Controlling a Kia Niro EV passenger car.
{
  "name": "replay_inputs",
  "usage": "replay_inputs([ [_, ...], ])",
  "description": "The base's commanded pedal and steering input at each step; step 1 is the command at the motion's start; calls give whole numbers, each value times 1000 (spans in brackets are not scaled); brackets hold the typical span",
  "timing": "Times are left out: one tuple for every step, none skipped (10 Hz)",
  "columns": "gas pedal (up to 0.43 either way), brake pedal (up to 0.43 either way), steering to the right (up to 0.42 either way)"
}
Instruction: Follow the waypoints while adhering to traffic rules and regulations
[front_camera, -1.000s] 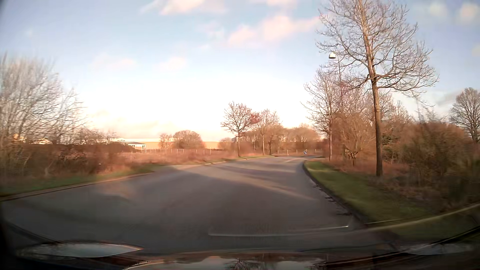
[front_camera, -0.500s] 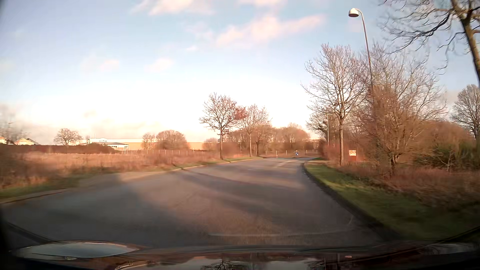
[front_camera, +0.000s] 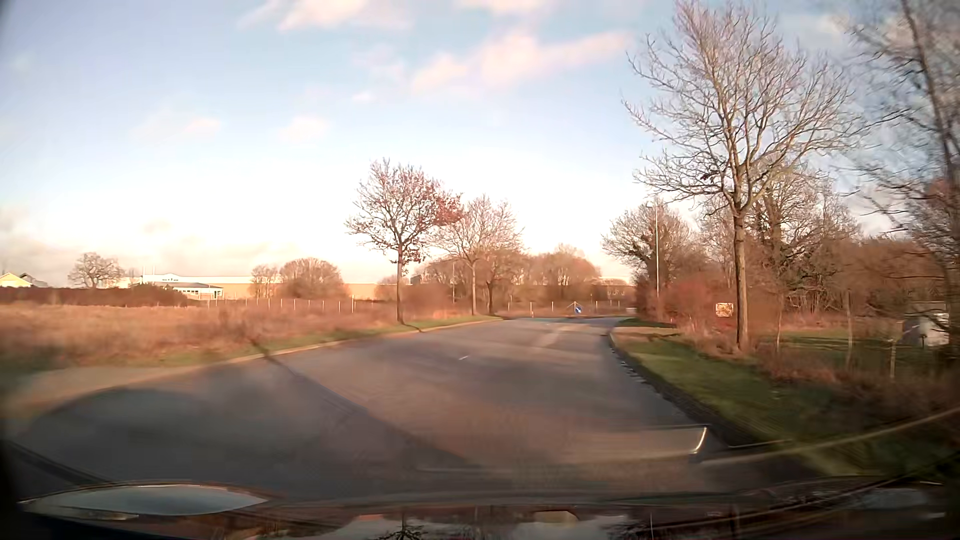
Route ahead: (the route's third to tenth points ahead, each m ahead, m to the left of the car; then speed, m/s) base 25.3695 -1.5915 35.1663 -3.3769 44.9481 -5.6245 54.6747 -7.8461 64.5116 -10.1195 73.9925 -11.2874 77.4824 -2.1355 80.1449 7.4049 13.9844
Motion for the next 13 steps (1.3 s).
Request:
replay_inputs([
  [98,0,29],
  [87,0,30],
  [79,0,30],
  [59,0,30],
  [28,0,30],
  [8,0,30],
  [8,0,30],
  [8,0,30],
  [8,0,30],
  [8,0,30],
  [8,0,30],
  [20,0,30],
  [20,0,30],
])
